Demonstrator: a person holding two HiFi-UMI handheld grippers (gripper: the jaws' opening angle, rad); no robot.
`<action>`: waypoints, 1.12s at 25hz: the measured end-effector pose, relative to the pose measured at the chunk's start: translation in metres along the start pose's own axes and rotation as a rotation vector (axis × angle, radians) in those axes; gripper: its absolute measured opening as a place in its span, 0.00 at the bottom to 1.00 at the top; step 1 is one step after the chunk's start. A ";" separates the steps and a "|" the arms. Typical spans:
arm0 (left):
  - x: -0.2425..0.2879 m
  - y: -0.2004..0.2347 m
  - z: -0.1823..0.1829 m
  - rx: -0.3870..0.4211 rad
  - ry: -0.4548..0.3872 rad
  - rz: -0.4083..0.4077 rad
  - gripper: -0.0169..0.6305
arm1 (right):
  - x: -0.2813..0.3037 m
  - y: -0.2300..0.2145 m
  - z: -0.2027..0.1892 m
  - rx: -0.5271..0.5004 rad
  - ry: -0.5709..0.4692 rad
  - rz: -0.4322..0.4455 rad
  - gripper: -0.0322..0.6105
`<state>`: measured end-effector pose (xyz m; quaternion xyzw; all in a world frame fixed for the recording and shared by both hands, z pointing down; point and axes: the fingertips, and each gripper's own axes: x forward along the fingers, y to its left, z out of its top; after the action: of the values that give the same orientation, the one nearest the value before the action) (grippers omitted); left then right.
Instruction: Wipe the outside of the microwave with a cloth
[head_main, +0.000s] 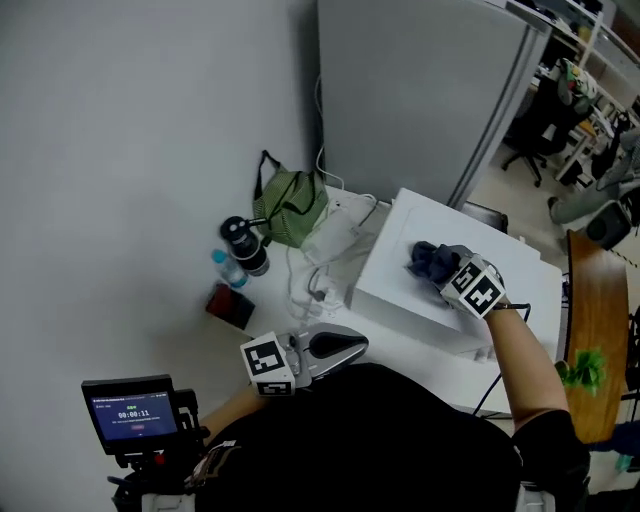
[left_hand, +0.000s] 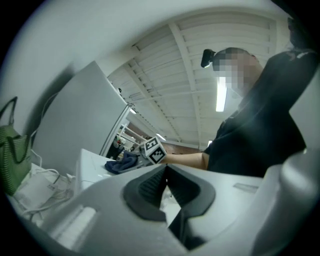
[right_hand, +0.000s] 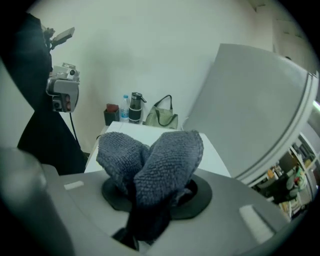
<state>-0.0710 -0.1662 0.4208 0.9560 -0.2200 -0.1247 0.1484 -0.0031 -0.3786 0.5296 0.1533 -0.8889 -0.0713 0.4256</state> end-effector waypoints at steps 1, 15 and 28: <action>0.013 -0.004 -0.004 -0.002 0.016 -0.029 0.03 | -0.022 -0.006 -0.024 0.027 0.015 -0.017 0.25; 0.059 -0.013 -0.032 -0.062 0.064 -0.203 0.03 | -0.126 -0.004 -0.117 0.175 0.002 -0.160 0.25; -0.081 0.015 -0.006 -0.063 -0.011 -0.052 0.03 | 0.072 0.097 0.108 -0.113 -0.082 0.077 0.25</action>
<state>-0.1453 -0.1407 0.4450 0.9555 -0.1920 -0.1406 0.1742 -0.1501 -0.3115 0.5394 0.0916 -0.9055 -0.1110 0.3993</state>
